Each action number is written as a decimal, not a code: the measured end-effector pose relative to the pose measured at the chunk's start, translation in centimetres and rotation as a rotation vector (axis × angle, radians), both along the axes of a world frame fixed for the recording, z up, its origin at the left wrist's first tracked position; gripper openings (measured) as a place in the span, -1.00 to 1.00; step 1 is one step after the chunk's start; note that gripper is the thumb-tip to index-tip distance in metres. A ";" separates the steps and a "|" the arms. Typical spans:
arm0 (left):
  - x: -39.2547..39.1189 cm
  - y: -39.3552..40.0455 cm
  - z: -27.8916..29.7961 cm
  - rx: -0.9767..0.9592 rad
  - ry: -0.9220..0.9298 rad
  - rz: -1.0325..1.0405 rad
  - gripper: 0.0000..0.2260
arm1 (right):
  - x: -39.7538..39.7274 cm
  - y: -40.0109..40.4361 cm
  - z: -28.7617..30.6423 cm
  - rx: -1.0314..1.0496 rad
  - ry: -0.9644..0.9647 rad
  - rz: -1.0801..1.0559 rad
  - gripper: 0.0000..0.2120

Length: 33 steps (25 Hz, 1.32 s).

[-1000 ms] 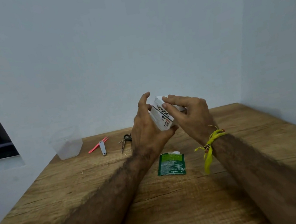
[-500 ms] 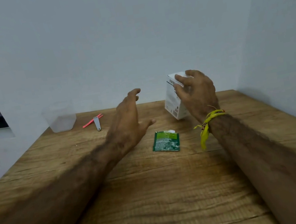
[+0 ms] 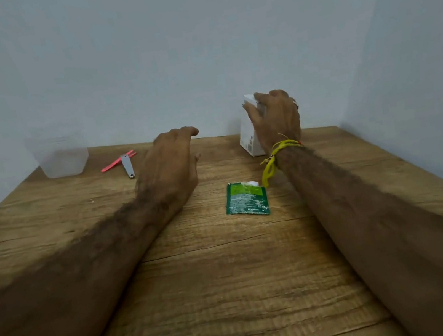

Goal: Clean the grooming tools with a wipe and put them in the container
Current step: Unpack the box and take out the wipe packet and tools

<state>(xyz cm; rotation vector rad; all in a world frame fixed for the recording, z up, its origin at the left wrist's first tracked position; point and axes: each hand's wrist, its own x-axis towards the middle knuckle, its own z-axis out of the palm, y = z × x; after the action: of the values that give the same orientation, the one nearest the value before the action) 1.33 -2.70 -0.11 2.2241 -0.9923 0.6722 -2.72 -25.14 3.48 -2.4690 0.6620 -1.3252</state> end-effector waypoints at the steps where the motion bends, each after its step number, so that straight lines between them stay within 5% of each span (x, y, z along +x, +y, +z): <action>1: 0.0 -0.1 0.0 -0.005 -0.021 -0.012 -0.61 | 0.1 0.0 -0.1 0.013 0.001 -0.007 -0.58; 4: -0.5 0.0 0.1 -0.003 -0.063 -0.046 -0.65 | -1.2 1.4 0.1 -0.074 -0.025 -0.089 -0.49; 7: -0.9 0.4 0.6 0.000 -0.054 -0.053 -0.68 | -4.2 3.9 0.5 -0.147 -0.139 0.086 -0.70; 9: -1.4 0.8 1.1 0.003 -0.045 -0.042 -0.67 | -6.6 5.2 0.2 0.008 0.124 0.269 -0.75; 13: -2.3 2.0 1.9 0.008 0.010 -0.010 -0.68 | -8.9 5.8 0.0 0.234 0.808 0.390 -0.33; 19: -3.0 1.9 2.0 0.013 0.182 0.014 -0.76 | -8.2 6.6 0.6 0.373 0.891 0.368 -0.48; 23: -3.7 1.3 2.4 -0.067 0.372 -0.130 -0.77 | -8.5 6.1 0.3 0.495 0.549 0.362 -0.68; 26: -5.1 1.3 3.1 -0.132 0.680 -0.354 -0.57 | -8.8 6.7 0.6 0.687 0.180 0.547 -0.79; 33: -4.4 1.8 2.4 -0.279 0.559 -0.264 -0.68 | -8.0 7.9 0.4 0.887 0.000 0.822 -0.97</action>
<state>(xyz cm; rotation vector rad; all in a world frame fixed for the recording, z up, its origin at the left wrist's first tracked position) -3.06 -0.92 2.27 1.8353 -0.8192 0.0508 -10.75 -17.24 3.90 -1.6730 0.1124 -0.5248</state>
